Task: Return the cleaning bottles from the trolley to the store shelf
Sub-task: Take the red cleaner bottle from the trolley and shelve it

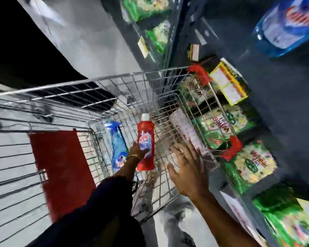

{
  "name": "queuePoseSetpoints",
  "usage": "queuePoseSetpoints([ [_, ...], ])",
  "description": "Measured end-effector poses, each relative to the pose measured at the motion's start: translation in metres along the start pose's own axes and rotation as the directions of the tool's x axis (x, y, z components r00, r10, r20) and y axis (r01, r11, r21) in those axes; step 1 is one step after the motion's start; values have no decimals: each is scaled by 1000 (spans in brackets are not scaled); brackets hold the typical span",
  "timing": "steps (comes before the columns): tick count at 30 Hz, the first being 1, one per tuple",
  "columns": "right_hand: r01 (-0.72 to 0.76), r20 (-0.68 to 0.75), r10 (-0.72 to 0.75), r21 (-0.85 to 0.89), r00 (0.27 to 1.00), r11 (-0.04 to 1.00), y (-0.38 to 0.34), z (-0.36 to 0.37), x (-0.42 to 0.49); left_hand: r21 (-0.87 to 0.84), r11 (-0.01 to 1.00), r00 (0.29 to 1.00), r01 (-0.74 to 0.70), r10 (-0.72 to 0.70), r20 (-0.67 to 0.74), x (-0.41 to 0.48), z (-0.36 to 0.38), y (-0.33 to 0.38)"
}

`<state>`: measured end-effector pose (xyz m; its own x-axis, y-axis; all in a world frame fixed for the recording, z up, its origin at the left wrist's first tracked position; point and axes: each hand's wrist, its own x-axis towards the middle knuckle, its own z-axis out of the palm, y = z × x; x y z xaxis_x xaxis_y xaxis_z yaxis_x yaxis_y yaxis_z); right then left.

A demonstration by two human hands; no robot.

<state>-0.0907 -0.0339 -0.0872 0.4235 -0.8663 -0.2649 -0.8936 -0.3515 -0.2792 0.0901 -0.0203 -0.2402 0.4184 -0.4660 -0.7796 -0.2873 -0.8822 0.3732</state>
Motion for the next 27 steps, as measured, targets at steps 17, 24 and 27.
queuePoseSetpoints([
  [17,-114,69,98,308,993,944,-5,-16,-4,-544,826,951,-148,269,150,-92,-49,23],
  [24,-240,198,176,934,964,264,-12,-93,-20,-647,628,797,-433,602,51,-222,-111,84],
  [27,-111,97,146,989,985,96,-3,-131,-52,-649,575,704,-498,705,85,-268,-104,105],
])
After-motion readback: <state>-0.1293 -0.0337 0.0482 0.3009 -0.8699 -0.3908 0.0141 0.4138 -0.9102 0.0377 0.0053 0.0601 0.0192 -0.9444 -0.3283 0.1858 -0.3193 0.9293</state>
